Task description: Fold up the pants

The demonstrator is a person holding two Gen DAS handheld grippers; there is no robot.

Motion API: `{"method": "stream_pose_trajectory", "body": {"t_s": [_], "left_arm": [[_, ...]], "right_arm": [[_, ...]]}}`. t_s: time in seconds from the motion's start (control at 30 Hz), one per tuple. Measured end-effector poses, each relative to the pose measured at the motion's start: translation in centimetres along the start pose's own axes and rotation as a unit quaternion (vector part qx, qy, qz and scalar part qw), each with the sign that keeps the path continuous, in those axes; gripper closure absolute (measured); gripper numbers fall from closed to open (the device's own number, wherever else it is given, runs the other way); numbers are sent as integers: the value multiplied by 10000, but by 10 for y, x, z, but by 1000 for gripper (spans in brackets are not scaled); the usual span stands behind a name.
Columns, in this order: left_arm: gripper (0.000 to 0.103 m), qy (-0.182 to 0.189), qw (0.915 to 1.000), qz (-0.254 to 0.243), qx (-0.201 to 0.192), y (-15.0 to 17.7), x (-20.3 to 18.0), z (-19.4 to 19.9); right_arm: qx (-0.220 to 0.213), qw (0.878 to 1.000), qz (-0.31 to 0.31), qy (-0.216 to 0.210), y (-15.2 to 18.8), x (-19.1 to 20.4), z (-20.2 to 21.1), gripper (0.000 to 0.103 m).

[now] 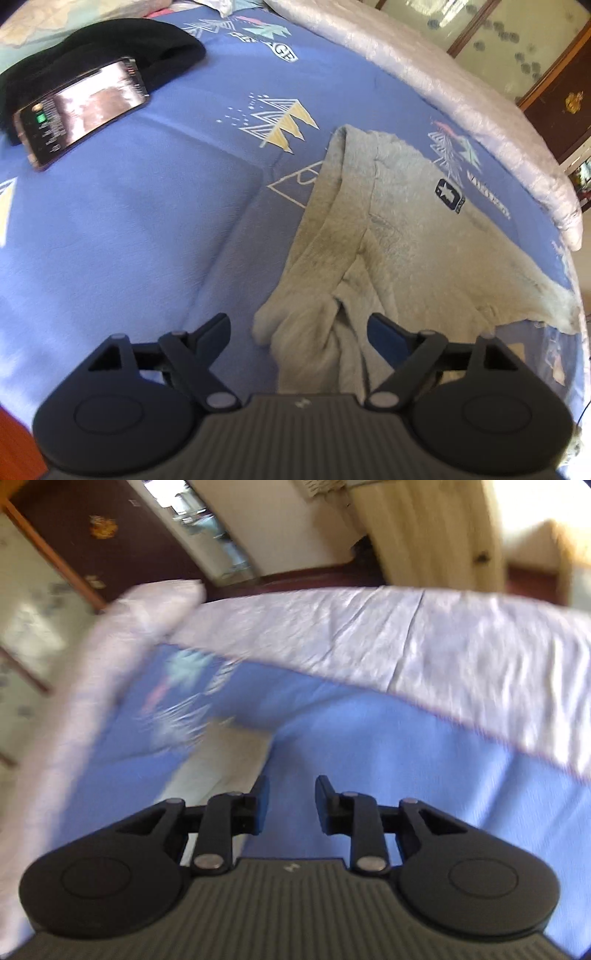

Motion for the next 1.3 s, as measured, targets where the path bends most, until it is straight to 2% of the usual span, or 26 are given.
{"method": "stream_pose_trajectory", "body": {"t_s": [0.17,0.23,0.3,0.33,0.43,0.53,0.67,0.7,0.73,0.77,0.8,0.87,0.93,1.03,1.13,1.23,1.3], "left_arm": [[15,232,9991,324,-107,12,26,21],[11,354,9983,460,-99,18,33,24],[9,521,9969,585,-63,23,38,24],[9,600,9962,626,-33,26,39,24],[7,921,9932,706,81,32,37,21],[6,1145,9908,695,197,34,28,13],[7,1236,9896,661,332,33,14,-7],[9,1198,9899,677,342,32,12,-12],[20,1126,9905,704,355,32,12,-17],[36,1045,9912,722,380,32,11,-21],[47,990,9916,740,391,32,12,-23],[91,866,9916,848,457,33,17,-25],[93,857,9896,1059,473,33,25,-21],[93,824,9897,1139,274,33,32,-1],[93,905,9878,1256,165,31,37,16],[93,956,9861,1360,55,25,40,29],[93,963,9852,1416,-58,20,44,39]], "right_arm": [[475,9903,707,-1101,60,-24,90,69],[428,9865,1025,-1205,85,-35,121,67],[181,9869,1225,-1030,107,-56,148,58],[63,9883,1235,-890,115,-69,160,57],[-142,9941,836,-682,130,-114,189,56],[-202,9978,323,-540,137,-152,200,54],[-3,9959,-560,-717,143,-184,202,54],[39,9938,-758,-816,144,-189,202,54],[78,9918,-909,-898,146,-191,203,54],[126,9903,-1007,-947,147,-192,201,54],[186,9893,-1052,-993,146,-194,199,54],[263,9891,-1007,-1038,150,-186,192,54],[309,9898,-893,-1067,154,-181,191,54],[345,9902,-787,-1102,150,-172,182,54],[238,9937,-584,-928,139,-160,165,54],[261,9931,-721,-887,126,-166,146,57],[386,9903,-915,-973,118,-167,139,93]]}}
Point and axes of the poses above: each gripper's, at about its wrist camera, not at the fingertips, and z roughly against the way its jaws point, x to its left, y to its underside, the point moved 3 cm from there along -z, roughly the way its jaws point, and after that the axes turned 1 degree about -z, right-handed, at the moved point
